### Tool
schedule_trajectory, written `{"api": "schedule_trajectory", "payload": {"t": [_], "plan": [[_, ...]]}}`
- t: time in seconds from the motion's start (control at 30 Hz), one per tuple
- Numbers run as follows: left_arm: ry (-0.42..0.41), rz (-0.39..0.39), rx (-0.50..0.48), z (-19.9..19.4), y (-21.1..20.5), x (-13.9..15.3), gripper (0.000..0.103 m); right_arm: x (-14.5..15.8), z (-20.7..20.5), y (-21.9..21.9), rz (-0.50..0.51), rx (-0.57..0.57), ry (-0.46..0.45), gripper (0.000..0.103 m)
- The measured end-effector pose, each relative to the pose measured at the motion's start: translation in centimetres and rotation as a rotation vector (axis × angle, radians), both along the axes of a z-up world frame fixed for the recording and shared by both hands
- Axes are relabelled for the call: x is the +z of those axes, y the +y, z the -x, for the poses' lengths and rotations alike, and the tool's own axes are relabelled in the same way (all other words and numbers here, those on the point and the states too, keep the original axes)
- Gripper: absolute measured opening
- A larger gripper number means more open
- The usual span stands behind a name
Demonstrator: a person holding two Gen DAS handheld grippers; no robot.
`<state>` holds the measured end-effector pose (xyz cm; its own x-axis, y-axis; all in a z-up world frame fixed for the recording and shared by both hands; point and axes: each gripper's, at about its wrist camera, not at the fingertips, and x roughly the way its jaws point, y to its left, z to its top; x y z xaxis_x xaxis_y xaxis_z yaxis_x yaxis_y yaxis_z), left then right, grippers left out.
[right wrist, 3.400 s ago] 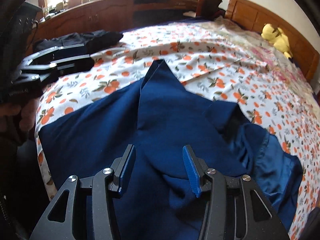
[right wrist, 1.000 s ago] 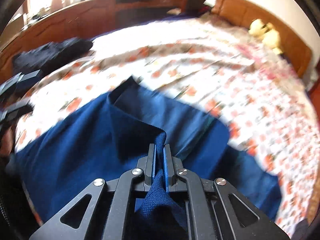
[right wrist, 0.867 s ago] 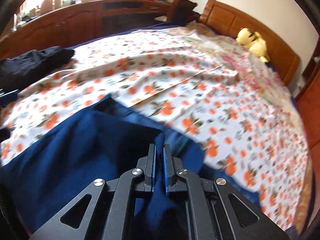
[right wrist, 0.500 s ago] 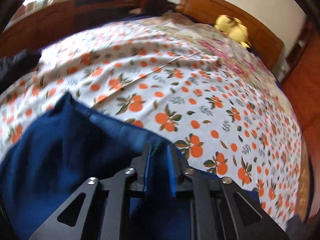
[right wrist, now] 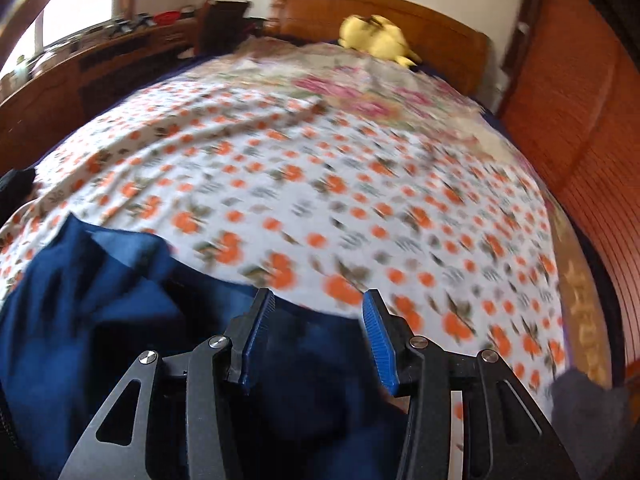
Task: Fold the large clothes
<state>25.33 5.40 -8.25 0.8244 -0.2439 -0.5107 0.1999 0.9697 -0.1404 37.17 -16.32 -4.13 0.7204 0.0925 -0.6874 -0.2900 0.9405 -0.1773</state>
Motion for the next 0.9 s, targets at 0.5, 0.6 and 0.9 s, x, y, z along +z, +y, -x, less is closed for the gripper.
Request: {"api": "schedule_trajectory", "payload": {"t": [0.5,0.6,0.9], "plan": [[0.074,-0.035,-0.014,-1.9,-2.2,-1.6,0.083,-4.3,-4.1,-3.5,-0.079,0.063,0.139,0.048],[0.084,-0.044,-0.013,-2.1,-2.5,-1.7,0.083,-4.8,-4.1,-3.7,-0.072,0.090,0.155,0.031],[0.115,-0.090,0.008,-2.9,-3.4,-2.2,0.083,-0.6,-2.6,-9.5,-0.021,-0.089,-0.082,0.002]]}}
